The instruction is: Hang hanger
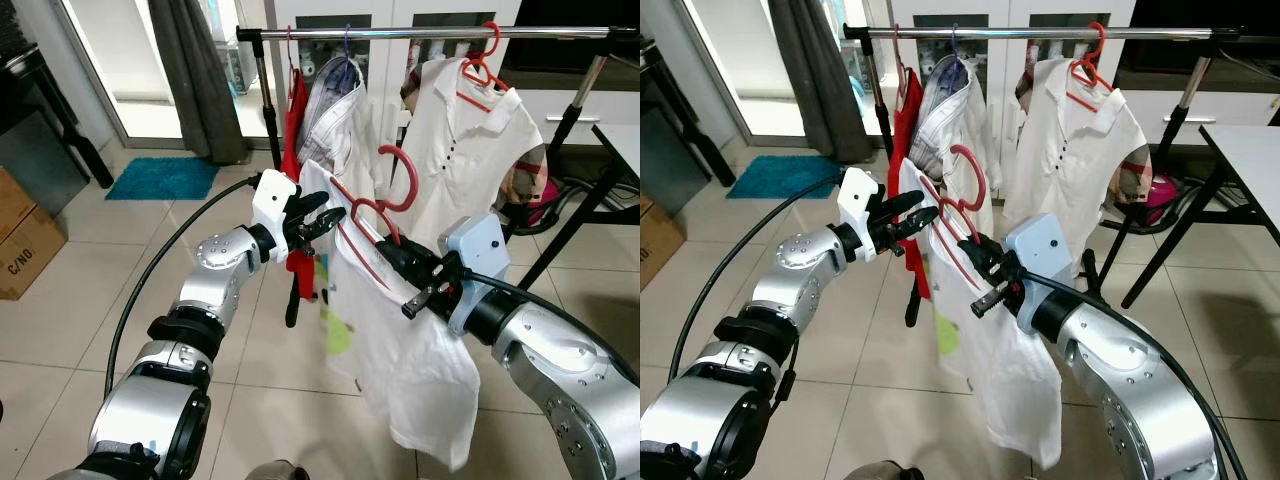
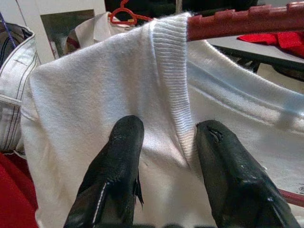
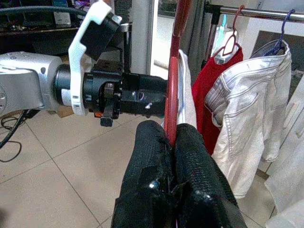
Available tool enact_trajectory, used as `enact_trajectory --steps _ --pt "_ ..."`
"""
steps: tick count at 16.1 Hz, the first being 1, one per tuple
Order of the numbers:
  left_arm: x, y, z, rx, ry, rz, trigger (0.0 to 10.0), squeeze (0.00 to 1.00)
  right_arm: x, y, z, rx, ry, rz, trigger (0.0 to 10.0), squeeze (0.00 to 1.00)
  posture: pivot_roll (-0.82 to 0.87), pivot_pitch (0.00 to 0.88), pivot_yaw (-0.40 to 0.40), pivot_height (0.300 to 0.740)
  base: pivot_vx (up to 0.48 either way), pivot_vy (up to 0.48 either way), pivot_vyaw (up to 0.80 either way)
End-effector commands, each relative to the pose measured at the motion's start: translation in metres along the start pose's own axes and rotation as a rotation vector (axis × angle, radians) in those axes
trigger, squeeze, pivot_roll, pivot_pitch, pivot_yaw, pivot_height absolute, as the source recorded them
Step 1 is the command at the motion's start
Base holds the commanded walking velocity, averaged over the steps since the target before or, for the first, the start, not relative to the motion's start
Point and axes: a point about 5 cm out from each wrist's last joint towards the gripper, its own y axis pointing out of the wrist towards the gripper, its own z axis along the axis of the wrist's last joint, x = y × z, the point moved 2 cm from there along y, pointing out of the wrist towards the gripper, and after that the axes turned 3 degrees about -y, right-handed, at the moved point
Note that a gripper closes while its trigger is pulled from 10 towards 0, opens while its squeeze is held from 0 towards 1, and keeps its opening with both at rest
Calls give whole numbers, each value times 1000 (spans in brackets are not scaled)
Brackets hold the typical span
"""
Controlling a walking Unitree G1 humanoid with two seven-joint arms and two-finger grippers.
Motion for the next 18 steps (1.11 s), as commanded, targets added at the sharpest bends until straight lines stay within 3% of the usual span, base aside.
enact_trajectory --steps 1,2,13,18 --pt "-2 2 2 -19 19 7 8980 0 -7 0 15 60 -24 41 0 0 -44 0 113 740 0 0 0" --pt "-4 2 2 -26 23 19 0 0 -7 -1 15 59 -25 40 0 0 -45 0 115 740 0 0 0" --pt "-8 0 -2 -29 31 38 0 0 -7 -3 11 43 -19 22 0 0 -50 0 119 740 0 0 0" --pt "-5 -9 5 -8 55 -44 0 0 7 0 -4 -30 -27 -61 0 0 -30 0 114 740 0 0 0"
